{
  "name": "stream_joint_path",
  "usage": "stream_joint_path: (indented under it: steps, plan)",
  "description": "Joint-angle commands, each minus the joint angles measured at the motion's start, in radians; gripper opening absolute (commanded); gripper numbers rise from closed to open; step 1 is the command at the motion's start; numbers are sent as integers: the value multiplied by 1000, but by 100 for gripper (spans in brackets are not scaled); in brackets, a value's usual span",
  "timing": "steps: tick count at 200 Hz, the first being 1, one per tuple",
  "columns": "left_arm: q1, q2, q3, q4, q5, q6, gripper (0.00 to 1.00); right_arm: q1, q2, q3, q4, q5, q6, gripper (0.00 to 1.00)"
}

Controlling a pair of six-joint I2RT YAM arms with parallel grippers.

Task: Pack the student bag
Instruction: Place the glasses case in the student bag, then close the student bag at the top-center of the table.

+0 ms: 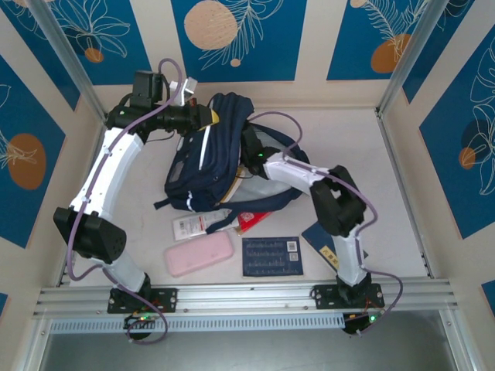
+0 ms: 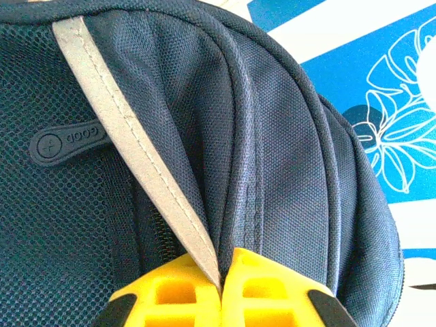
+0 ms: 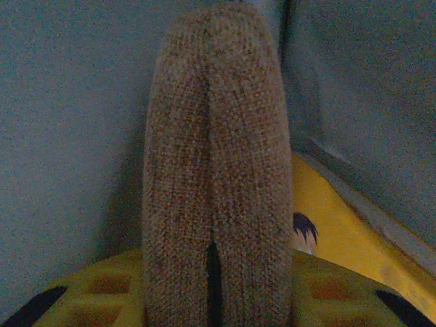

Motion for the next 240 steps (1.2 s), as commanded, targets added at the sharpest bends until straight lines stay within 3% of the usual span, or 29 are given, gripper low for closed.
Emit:
stream_joint_path:
  steps: [1, 27, 44, 66, 98, 162, 201, 240]
  plan:
    - [-7, -17, 102, 142, 117, 4, 0, 25, 102, 131, -7, 28, 56, 20]
    - [-2, 8, 114, 133, 122, 11, 0, 26, 163, 167, 58, -11, 96, 47]
    - [3, 21, 116, 125, 114, 17, 0, 23, 139, 177, 50, -33, 27, 59]
    - [15, 24, 114, 104, 85, 37, 0, 18, 87, 194, -22, -65, -96, 72]
    - [47, 10, 116, 51, -28, 61, 0, 10, -23, 122, -56, -84, -202, 83]
    - [77, 24, 150, -56, -305, 146, 0, -6, -230, 10, -175, -7, -377, 85]
    - [98, 64, 170, -8, -341, 107, 0, -19, -379, -126, -194, 94, -401, 84]
    - [120, 77, 188, 30, -416, 97, 0, -17, -564, -270, -343, 269, -461, 84]
